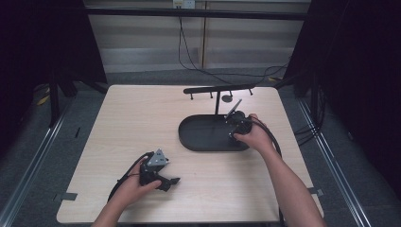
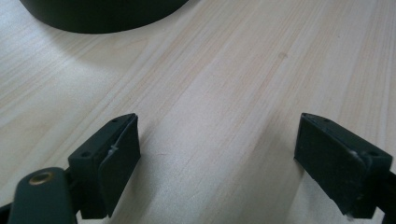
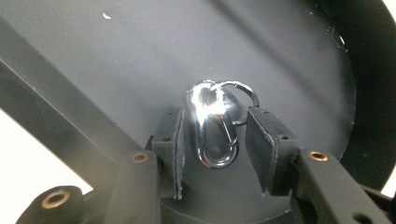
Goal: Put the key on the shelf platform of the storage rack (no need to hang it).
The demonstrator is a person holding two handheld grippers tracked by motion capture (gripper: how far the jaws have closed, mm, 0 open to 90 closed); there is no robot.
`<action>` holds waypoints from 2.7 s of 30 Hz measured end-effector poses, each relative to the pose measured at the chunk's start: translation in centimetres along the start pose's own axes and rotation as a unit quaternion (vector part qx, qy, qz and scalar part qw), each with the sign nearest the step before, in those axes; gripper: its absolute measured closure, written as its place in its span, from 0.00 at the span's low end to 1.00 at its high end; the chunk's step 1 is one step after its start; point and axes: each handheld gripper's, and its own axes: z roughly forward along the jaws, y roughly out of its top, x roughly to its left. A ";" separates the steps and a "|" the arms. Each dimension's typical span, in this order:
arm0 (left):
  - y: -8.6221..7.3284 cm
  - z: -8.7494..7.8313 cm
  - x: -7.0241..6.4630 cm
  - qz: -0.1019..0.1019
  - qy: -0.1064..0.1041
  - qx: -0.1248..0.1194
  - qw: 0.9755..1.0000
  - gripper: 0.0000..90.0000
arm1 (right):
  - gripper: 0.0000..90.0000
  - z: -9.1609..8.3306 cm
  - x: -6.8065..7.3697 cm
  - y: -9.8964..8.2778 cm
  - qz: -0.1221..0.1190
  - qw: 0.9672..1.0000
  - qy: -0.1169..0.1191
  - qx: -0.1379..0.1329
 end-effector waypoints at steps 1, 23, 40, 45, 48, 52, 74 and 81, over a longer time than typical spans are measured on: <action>0.0 0.0 0.0 0.000 0.000 0.000 1.000 0.15 | 0.62 0.0 0.0 0.0 0.000 1.000 0.000 0.000; 0.0 0.0 0.0 0.000 0.000 0.000 1.000 0.15 | 0.40 -0.6 -0.4 -0.4 0.032 0.999 0.035 -0.010; 0.0 -0.1 0.0 0.000 0.000 0.002 1.000 0.15 | 0.33 -2.0 0.1 -1.0 0.036 0.998 0.051 -0.033; 0.0 -0.1 -0.1 0.000 0.000 0.003 1.000 0.15 | 0.33 -2.3 0.3 -1.2 0.030 0.998 0.052 -0.032; 0.0 -0.1 -0.1 0.000 0.000 0.002 1.000 0.15 | 0.33 -2.7 0.5 -1.3 0.032 0.997 0.054 -0.033; 0.0 -0.1 -0.1 0.000 0.000 0.002 1.000 0.15 | 0.33 -3.1 0.4 -1.6 0.033 0.997 0.060 -0.038; 0.0 -0.1 0.0 0.000 0.000 0.002 1.000 0.15 | 0.33 -5.2 1.1 -3.3 0.016 0.996 0.069 -0.048; 0.0 -0.1 -0.1 0.000 0.000 0.002 1.000 0.15 | 0.33 -5.5 1.3 -3.8 0.013 0.996 0.076 -0.047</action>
